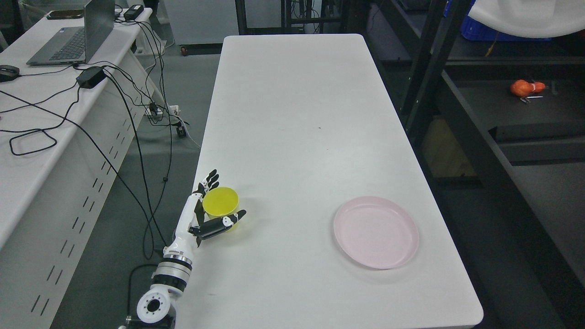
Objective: Place yellow IKEA cup on middle right shelf
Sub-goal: 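Lift the yellow cup off the table with the left hand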
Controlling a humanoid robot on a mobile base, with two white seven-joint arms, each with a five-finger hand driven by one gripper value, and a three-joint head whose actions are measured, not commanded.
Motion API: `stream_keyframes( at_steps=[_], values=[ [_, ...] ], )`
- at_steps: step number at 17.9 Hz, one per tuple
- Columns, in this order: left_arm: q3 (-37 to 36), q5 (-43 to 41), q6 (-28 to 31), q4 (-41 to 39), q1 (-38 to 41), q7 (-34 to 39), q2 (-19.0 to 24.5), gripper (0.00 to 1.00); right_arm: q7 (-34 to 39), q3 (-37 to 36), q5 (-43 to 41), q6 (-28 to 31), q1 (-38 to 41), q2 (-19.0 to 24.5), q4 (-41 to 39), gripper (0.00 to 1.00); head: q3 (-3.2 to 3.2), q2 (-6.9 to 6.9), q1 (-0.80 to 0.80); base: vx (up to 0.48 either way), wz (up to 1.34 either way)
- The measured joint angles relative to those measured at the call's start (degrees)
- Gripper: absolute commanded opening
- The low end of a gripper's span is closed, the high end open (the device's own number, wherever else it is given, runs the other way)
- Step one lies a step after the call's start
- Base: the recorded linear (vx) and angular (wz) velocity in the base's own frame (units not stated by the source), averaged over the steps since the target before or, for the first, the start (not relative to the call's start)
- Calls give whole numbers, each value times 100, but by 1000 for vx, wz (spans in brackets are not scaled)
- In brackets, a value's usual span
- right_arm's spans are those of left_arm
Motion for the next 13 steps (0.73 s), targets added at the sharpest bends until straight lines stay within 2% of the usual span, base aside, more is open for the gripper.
stream_keyframes(
  at_steps=[4, 6, 8, 10, 13],
  values=[
    [-162, 44, -26, 87, 6, -2, 0, 77, 0, 0, 0, 0, 0, 0, 0, 99, 0, 0, 0, 0, 0],
    [-205, 119, -74, 119, 33, -2, 0, 53, 0, 0, 0, 0, 0, 0, 0, 99, 0, 0, 0, 0, 0],
    [-242, 267, -205, 155, 79, -7, 0, 22, 0, 0, 0, 0, 0, 0, 0, 99, 0, 0, 0, 0, 0],
    [-269, 554, -553, 178, 140, -11, 0, 1, 0, 0, 0, 0, 0, 0, 0, 99, 0, 0, 0, 0, 0],
    [-287, 977, -963, 201, 240, -11, 0, 0, 0, 0, 0, 0, 0, 0, 0, 99, 0, 0, 0, 0, 0]
  ],
)
